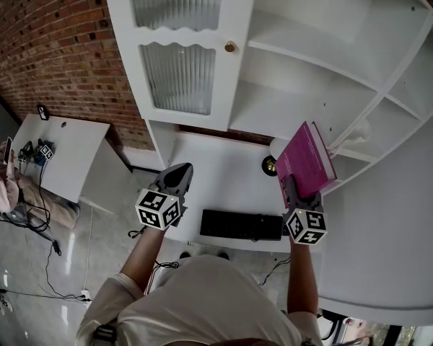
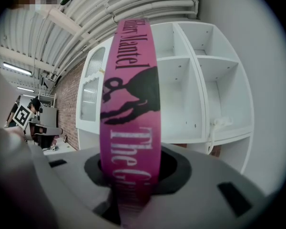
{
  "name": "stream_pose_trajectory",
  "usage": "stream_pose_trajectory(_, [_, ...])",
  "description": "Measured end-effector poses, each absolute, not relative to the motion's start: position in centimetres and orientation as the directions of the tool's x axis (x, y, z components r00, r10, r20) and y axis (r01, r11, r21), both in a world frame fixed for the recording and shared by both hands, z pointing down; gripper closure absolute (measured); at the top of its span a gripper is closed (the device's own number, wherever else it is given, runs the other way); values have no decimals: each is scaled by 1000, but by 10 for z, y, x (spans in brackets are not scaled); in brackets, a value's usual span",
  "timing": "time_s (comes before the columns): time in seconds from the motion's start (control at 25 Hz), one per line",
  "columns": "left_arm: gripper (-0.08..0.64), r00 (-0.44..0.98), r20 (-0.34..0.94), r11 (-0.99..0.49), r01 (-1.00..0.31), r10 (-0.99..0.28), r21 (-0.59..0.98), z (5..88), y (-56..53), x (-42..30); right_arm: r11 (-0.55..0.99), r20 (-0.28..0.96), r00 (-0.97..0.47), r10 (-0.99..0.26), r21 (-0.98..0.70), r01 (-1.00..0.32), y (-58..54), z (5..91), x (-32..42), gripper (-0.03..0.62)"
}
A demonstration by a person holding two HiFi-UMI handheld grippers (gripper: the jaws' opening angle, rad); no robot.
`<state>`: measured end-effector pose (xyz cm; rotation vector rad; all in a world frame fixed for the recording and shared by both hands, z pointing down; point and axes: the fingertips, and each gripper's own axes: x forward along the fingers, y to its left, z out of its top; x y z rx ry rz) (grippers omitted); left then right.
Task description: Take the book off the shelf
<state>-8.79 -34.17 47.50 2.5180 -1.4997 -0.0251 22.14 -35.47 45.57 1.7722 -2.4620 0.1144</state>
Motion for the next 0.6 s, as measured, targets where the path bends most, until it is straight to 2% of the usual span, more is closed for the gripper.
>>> stream_pose_trajectory(0.6, [565,487,92,-466,-866,-869,181,471,-343,-84,324,142,-320,-937,5,-946,-355,458,222,453])
